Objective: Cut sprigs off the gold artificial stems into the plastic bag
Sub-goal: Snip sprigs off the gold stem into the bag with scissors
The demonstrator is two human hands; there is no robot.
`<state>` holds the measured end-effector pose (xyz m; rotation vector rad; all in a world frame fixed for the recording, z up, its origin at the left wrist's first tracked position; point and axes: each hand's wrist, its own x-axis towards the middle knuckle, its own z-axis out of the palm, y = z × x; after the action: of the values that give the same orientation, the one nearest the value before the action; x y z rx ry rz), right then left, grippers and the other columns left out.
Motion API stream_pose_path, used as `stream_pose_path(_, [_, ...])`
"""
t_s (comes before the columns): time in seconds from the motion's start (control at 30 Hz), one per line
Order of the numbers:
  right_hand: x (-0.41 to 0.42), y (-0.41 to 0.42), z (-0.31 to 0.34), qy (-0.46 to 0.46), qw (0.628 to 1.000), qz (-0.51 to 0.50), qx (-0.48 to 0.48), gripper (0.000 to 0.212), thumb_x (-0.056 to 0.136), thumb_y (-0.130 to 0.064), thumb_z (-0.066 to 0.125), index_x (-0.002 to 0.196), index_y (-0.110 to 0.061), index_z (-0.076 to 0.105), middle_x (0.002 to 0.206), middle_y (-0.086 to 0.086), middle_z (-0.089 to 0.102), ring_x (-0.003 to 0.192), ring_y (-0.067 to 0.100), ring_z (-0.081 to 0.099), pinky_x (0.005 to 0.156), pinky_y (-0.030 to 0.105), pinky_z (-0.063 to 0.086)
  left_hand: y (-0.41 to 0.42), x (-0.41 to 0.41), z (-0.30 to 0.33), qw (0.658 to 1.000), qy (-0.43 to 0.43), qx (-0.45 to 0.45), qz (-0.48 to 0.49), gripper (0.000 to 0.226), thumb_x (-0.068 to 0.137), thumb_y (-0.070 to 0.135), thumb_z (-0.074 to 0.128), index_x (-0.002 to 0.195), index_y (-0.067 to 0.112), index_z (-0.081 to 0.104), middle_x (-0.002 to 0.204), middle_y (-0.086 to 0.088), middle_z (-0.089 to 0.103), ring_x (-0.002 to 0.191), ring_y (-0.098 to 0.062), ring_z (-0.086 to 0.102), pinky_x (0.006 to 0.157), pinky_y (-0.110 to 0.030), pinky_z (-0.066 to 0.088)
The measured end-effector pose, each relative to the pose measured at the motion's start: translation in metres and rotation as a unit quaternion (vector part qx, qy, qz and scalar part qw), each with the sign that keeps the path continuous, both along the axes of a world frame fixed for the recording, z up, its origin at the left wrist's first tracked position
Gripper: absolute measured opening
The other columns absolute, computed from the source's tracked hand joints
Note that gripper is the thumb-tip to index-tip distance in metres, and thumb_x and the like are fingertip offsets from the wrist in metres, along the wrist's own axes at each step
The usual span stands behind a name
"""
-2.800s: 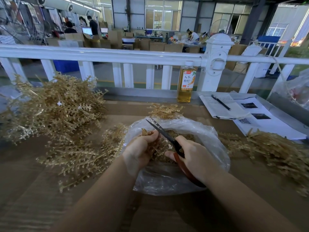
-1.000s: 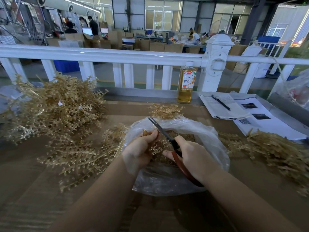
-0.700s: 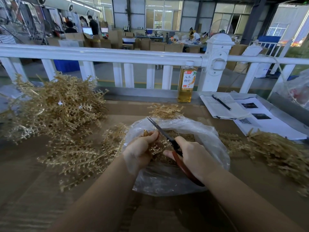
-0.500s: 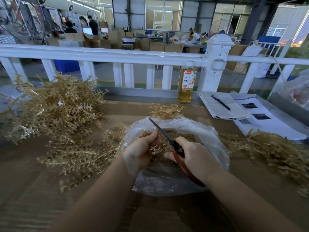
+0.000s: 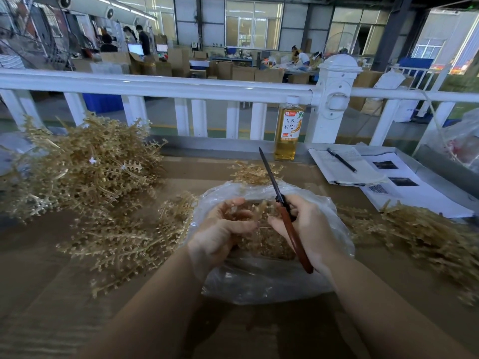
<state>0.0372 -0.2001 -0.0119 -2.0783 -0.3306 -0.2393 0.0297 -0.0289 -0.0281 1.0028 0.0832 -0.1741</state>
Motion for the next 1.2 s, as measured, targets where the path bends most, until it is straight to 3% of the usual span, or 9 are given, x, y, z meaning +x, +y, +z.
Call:
stream_pose_path(0.23, [0.002,0.002,0.000,0.020,0.998,-0.016,0.049,0.031,0.079,-0.004,0.074,0.090,-0.029,0.059,0.085,-0.002,0.068,0.079,0.019,0.066,0.079,0.040,0.055,-0.003,-0.003,-0.001,0.998,0.012,-0.023,0.050,0.074,0.058,-0.018,0.064,0.123,0.009,0.043,0.074,-0.011,0.072,0.065,-0.018,0.071,0.054,-0.023,0.055])
stream_pose_path(0.33, [0.001,0.002,0.001,0.006,0.999,-0.020,0.026,0.029,0.080,-0.008,0.074,0.087,-0.031,0.059,0.081,-0.004,0.068,0.079,0.015,0.067,0.075,0.031,0.056,-0.004,-0.004,0.001,0.997,0.012,-0.029,0.066,0.062,0.068,-0.020,0.062,0.118,0.010,0.043,0.073,-0.012,0.073,0.065,-0.020,0.071,0.053,-0.023,0.055])
stream_pose_path(0.5, [-0.002,0.001,0.000,-0.051,0.997,-0.054,-0.030,0.013,0.086,-0.022,0.071,0.092,-0.026,0.060,0.076,-0.012,0.063,0.072,0.004,0.061,0.061,0.009,0.046,-0.002,0.002,0.004,0.989,-0.002,-0.068,0.132,0.039,0.078,-0.019,0.058,0.087,0.017,0.047,0.073,-0.012,0.067,0.056,-0.016,0.066,0.048,-0.021,0.053])
stream_pose_path(0.63, [-0.007,0.003,-0.003,-0.041,0.996,-0.035,-0.067,0.016,0.087,-0.039,0.068,0.086,-0.024,0.060,0.069,-0.012,0.061,0.066,0.003,0.060,0.059,0.012,0.045,-0.003,0.008,0.002,0.982,0.002,-0.068,0.175,0.034,0.084,-0.015,0.055,0.087,0.018,0.052,0.084,-0.013,0.063,0.062,-0.014,0.066,0.054,-0.019,0.054])
stream_pose_path(0.73, [-0.007,0.004,-0.007,-0.015,0.993,-0.028,-0.110,0.026,0.088,-0.049,0.062,0.086,-0.023,0.058,0.072,-0.010,0.059,0.071,0.012,0.059,0.066,0.028,0.049,-0.004,0.010,-0.003,0.982,-0.008,-0.046,0.183,0.034,0.087,-0.013,0.053,0.091,0.020,0.053,0.081,-0.011,0.065,0.063,-0.013,0.066,0.056,-0.020,0.055])
stream_pose_path(0.87, [-0.009,0.003,-0.011,-0.010,0.986,-0.033,-0.162,0.027,0.089,-0.052,0.058,0.089,-0.026,0.052,0.072,-0.012,0.055,0.073,0.014,0.058,0.067,0.027,0.046,-0.009,0.009,-0.008,0.983,-0.028,0.023,0.182,0.024,0.091,-0.009,0.048,0.077,0.009,0.056,0.077,-0.006,0.062,0.067,-0.010,0.064,0.060,-0.016,0.054])
stream_pose_path(0.97, [-0.013,0.004,-0.016,-0.036,0.978,-0.051,-0.201,0.031,0.089,-0.054,0.056,0.103,-0.026,0.057,0.082,-0.011,0.062,0.079,0.013,0.060,0.067,0.023,0.043,-0.009,0.009,-0.008,0.985,-0.009,0.048,0.164,0.018,0.089,-0.008,0.053,0.091,0.006,0.064,0.089,-0.006,0.066,0.077,-0.011,0.065,0.067,-0.018,0.054])
stream_pose_path(1.07, [-0.015,0.007,-0.022,-0.069,0.973,-0.058,-0.211,0.043,0.089,-0.055,0.056,0.118,-0.024,0.058,0.099,-0.005,0.068,0.092,0.014,0.063,0.072,0.020,0.043,-0.005,0.006,-0.011,0.983,-0.024,0.117,0.140,0.041,0.076,-0.009,0.069,0.109,0.016,0.061,0.108,0.002,0.062,0.096,-0.012,0.063,0.073,-0.020,0.052])
stream_pose_path(1.2, [-0.015,0.008,-0.027,-0.092,0.975,-0.065,-0.193,0.048,0.086,-0.054,0.060,0.121,-0.021,0.059,0.103,-0.002,0.069,0.097,0.016,0.063,0.078,0.024,0.046,-0.010,0.004,-0.012,0.965,-0.055,0.205,0.156,0.054,0.071,-0.012,0.073,0.111,0.021,0.056,0.107,0.009,0.057,0.103,-0.012,0.058,0.089,-0.030,0.050])
